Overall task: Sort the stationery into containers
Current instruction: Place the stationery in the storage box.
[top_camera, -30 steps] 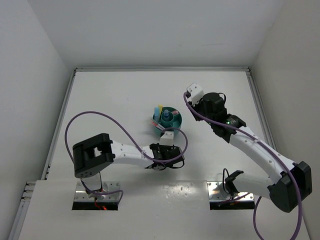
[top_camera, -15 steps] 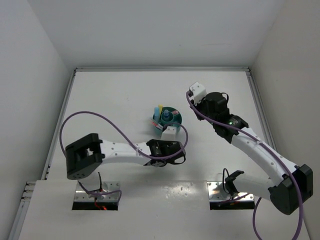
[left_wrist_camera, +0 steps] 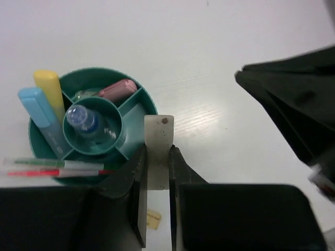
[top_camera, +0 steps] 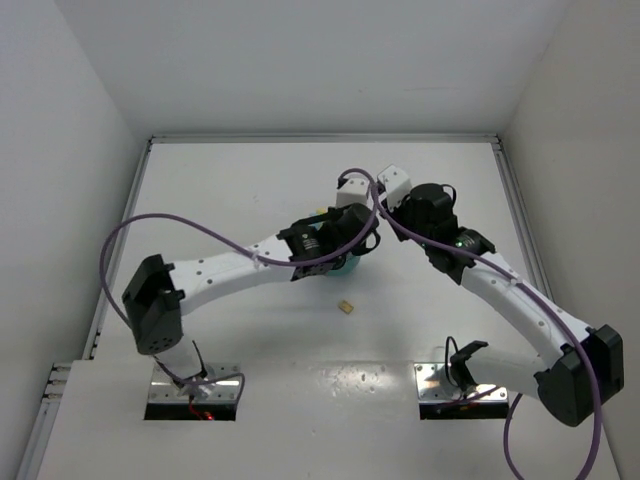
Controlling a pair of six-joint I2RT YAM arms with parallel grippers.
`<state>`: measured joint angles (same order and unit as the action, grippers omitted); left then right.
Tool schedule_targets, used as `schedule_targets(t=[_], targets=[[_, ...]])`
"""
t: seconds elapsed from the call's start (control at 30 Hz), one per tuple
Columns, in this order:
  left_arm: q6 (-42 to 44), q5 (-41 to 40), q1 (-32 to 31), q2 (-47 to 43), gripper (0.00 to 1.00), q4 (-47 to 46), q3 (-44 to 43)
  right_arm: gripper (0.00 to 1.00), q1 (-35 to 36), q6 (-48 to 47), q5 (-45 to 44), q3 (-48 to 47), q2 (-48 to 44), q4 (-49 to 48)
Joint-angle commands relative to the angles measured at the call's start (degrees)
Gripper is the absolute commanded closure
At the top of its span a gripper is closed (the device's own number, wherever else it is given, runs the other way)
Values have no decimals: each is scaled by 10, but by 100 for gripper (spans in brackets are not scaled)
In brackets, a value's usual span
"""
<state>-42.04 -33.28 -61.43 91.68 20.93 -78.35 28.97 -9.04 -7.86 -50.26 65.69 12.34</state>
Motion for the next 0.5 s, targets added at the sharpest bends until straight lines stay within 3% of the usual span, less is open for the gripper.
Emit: schedule_targets(t=[0.0,0.47], targets=[[80,24,14,55,100,0,-46,100,-2,-2,9,1,-4,-20],[126,40,53,156,95,31,-103,100,-8,-2,-5,11,-14,-25]])
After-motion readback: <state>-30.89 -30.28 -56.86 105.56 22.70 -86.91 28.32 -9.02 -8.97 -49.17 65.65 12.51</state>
